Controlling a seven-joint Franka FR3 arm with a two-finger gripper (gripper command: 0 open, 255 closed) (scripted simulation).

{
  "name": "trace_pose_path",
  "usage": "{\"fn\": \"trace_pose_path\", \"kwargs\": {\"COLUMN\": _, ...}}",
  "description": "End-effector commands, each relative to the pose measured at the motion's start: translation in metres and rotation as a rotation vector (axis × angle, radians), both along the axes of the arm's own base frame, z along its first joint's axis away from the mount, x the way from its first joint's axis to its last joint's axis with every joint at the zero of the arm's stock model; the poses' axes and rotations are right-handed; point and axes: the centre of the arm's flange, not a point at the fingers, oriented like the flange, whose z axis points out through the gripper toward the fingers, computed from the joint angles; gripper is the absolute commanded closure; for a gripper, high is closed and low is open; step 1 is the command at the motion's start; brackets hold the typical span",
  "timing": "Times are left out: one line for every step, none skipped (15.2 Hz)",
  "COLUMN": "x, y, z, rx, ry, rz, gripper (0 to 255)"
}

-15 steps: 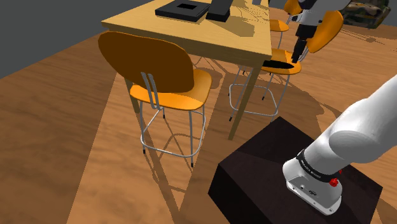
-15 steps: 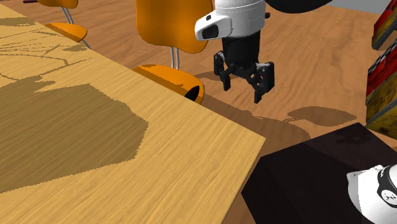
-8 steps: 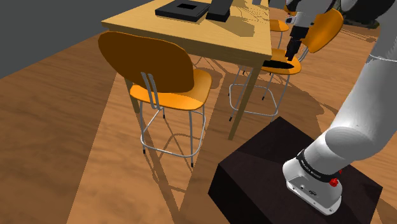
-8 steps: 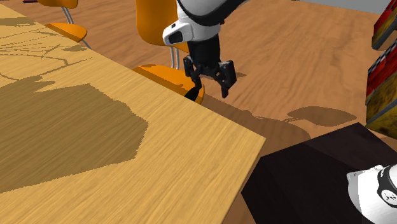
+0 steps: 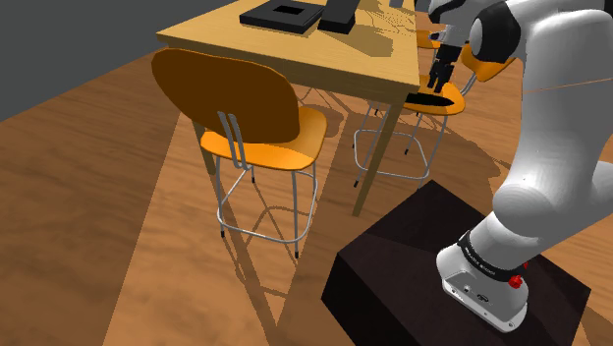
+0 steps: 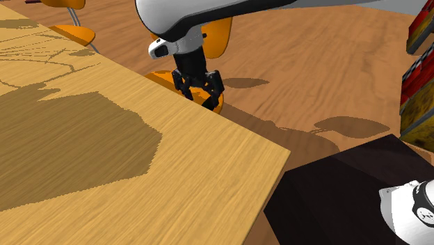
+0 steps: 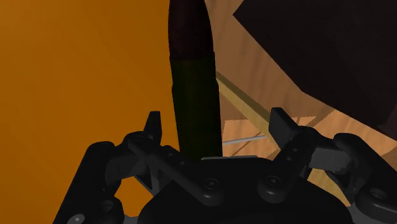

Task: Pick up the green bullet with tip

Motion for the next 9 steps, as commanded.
{"fn": "trace_pose_path", "kwargs": {"x": 0.004, "y": -0.002, "z": -0.009, "rx": 0.004, "ry": -0.003, "rz": 0.009, "gripper": 0}}
{"fn": "trace_pose_path", "kwargs": {"x": 0.004, "y": -0.002, "z": -0.015, "rx": 0.004, "ry": -0.003, "rz": 0.009, "gripper": 0}}
{"fn": "trace_pose_path", "kwargs": {"x": 0.004, "y": -0.002, "z": -0.020, "rx": 0.004, "ry": -0.003, "rz": 0.009, "gripper": 0}}
{"fn": "trace_pose_path", "kwargs": {"x": 0.004, "y": -0.002, "z": -0.025, "rx": 0.004, "ry": -0.003, "rz": 0.009, "gripper": 0}}
{"fn": "trace_pose_path", "kwargs": {"x": 0.004, "y": -0.002, "z": -0.030, "rx": 0.004, "ry": -0.003, "rz": 0.009, "gripper": 0}}
{"fn": "trace_pose_path", "kwargs": {"x": 0.004, "y": -0.002, "z": -0.036, "rx": 0.004, "ry": -0.003, "rz": 0.009, "gripper": 0}}
{"fn": "trace_pose_path", "kwargs": {"x": 0.004, "y": -0.002, "z": -0.039, "rx": 0.004, "ry": -0.003, "rz": 0.009, "gripper": 0}}
{"fn": "trace_pose_path", "kwargs": {"x": 0.004, "y": -0.002, "z": -0.039, "rx": 0.004, "ry": -0.003, "rz": 0.009, "gripper": 0}}
{"fn": "trace_pose_path", "kwargs": {"x": 0.004, "y": -0.002, "z": -0.039, "rx": 0.004, "ry": -0.003, "rz": 0.009, "gripper": 255}}
